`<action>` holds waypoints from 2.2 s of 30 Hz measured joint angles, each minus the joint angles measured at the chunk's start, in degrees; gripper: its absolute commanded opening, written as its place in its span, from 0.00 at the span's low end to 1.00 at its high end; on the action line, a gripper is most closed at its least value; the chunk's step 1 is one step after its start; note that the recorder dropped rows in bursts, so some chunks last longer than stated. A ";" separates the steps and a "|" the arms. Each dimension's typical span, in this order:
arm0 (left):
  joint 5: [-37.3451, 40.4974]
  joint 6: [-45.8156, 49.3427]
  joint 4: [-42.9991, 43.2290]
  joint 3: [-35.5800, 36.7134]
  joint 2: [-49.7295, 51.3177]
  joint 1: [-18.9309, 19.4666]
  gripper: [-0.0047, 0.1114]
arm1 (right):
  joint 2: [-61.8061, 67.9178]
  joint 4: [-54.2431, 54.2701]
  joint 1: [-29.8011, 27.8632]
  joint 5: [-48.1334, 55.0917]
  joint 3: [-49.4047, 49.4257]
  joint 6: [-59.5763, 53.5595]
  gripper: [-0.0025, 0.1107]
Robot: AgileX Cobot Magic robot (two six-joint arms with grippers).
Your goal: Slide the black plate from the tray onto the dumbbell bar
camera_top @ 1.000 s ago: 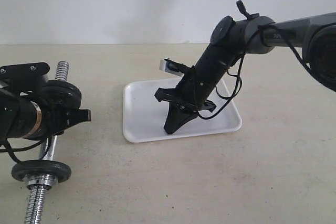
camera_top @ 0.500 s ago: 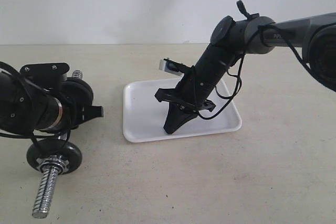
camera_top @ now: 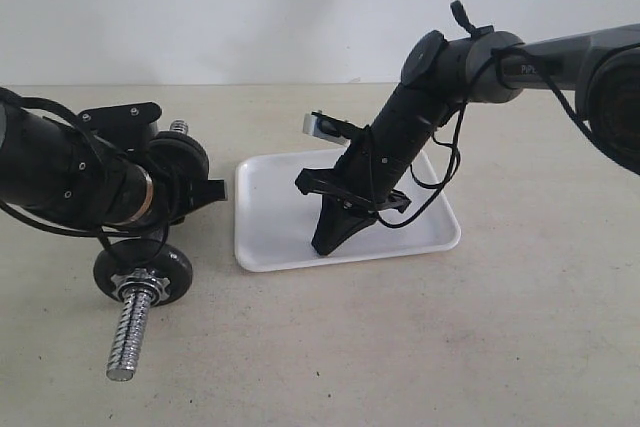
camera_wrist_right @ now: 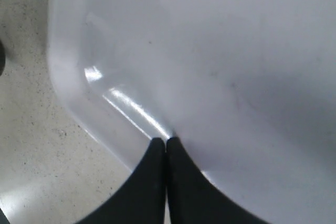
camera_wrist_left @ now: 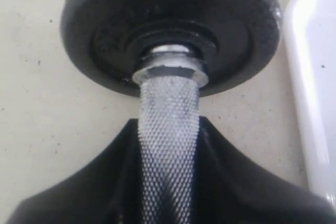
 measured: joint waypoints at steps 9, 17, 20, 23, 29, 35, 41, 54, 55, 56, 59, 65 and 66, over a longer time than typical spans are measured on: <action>-0.24 0.00 -0.80 -0.32 0.05 0.00 0.08 | 0.00 0.00 0.00 0.00 0.00 -0.16 0.02; -0.71 0.00 -0.05 -0.32 0.05 0.00 0.11 | 0.00 0.00 0.00 0.00 0.00 -0.28 0.02; -1.21 0.00 0.19 -0.32 0.05 0.00 0.25 | 0.00 0.00 0.00 0.00 0.00 -0.39 0.02; -1.94 0.00 0.19 -0.35 0.05 0.00 0.48 | 0.00 0.00 0.00 0.00 0.00 -0.39 0.02; -4.46 -0.09 -0.19 -0.35 0.99 0.00 0.78 | 0.00 0.00 0.00 0.00 0.00 -0.39 0.02; -5.43 -0.09 -0.68 -0.35 1.26 0.00 0.76 | 0.00 0.00 0.00 0.00 0.00 -0.39 0.02; -5.53 -0.09 -0.88 -0.35 1.26 0.00 0.76 | 0.00 0.00 0.00 0.00 0.00 -0.39 0.02; -9.39 -0.26 -1.82 -0.92 -1.60 0.00 0.76 | 0.00 0.00 0.00 0.00 0.00 -0.39 0.02; -9.39 -0.37 -1.96 -0.92 -1.99 0.00 0.76 | 0.00 0.00 0.00 0.00 0.00 -0.39 0.02; -9.26 -0.48 -2.11 -0.92 -2.44 0.00 0.76 | 0.00 0.00 0.00 0.00 0.00 -0.39 0.02; -9.26 -0.48 -2.22 -0.92 -3.61 0.00 0.76 | 0.00 0.00 0.00 0.00 0.00 -0.39 0.02; -9.96 -0.48 -2.22 -1.13 -4.09 0.00 0.76 | 0.00 0.00 0.00 0.00 0.00 -0.39 0.02; -10.05 -0.48 -2.22 -1.13 -4.09 0.00 0.76 | 0.00 0.00 0.00 0.00 0.00 -0.39 0.02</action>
